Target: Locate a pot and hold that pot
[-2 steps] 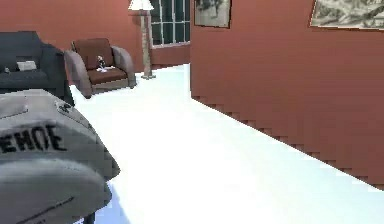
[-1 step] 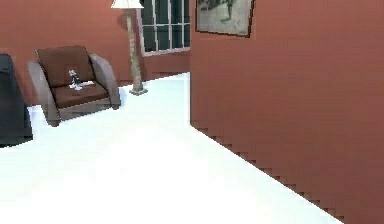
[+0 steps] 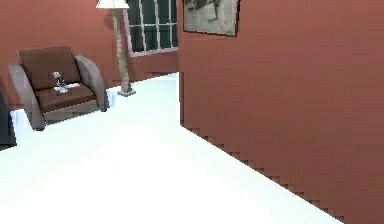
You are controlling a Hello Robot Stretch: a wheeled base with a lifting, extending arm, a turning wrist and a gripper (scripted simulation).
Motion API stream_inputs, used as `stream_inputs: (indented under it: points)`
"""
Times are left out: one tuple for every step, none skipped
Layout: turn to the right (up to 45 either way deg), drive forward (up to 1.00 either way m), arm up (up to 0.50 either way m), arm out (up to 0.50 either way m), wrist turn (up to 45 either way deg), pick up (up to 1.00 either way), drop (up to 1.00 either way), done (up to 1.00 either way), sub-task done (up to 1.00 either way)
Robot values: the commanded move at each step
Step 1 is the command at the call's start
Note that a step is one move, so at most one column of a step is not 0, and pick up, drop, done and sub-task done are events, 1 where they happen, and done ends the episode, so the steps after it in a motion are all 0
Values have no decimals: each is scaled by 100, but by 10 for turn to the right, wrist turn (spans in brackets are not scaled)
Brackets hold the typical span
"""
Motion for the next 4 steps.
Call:
stream_inputs:
  points:
    - [0, 10, 0, 0, 0, 0, 0, 0, 0]
    - [-120, 0, 0, 0, 0, 0, 0, 0, 0]
    - [0, 100, 0, 0, 0, 0, 0, 0, 0]
    - [0, 100, 0, 0, 0, 0, 0, 0, 0]
